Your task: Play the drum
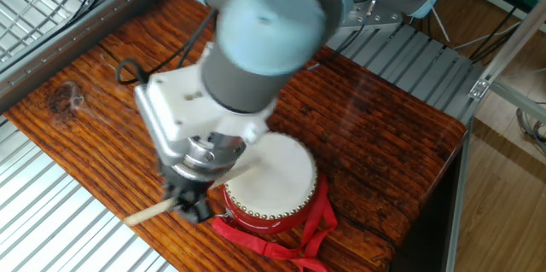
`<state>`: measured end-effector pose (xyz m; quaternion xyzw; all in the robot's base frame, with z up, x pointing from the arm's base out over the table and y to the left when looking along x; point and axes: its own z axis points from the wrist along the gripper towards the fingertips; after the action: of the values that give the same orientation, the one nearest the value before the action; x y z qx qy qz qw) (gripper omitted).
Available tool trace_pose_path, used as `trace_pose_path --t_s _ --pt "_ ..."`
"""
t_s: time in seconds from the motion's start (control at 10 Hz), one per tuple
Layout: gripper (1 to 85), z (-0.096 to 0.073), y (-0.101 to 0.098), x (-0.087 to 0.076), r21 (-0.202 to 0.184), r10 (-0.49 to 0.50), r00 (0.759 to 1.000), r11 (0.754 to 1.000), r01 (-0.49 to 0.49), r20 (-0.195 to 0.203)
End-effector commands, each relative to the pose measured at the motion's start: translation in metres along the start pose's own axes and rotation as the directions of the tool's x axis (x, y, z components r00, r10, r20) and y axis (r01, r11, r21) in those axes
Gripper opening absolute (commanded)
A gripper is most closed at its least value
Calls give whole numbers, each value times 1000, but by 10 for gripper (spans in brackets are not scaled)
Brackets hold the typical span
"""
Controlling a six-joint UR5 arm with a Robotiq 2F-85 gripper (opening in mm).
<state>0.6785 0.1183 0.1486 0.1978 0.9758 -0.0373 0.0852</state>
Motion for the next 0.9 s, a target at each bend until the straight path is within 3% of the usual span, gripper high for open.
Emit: trace_pose_path --t_s 0.0,0.2,0.3,0.4,0.5,0.6,0.7,0.8 --pt "10 -24 11 51 -104 55 964 991 -85 -260" --pt "10 -22 10 42 -93 72 977 991 -92 -201" --pt "10 -18 11 31 -91 77 986 992 -92 -149" --pt "10 -14 15 13 -105 77 995 991 -84 -68" --pt "10 -10 13 -14 -86 66 996 994 -61 61" --pt "10 -10 8 -41 -36 38 978 999 -31 207" --pt "10 -9 11 -59 -17 22 948 1000 -18 318" --pt "10 -5 13 -68 -7 4 930 1000 -1 368"
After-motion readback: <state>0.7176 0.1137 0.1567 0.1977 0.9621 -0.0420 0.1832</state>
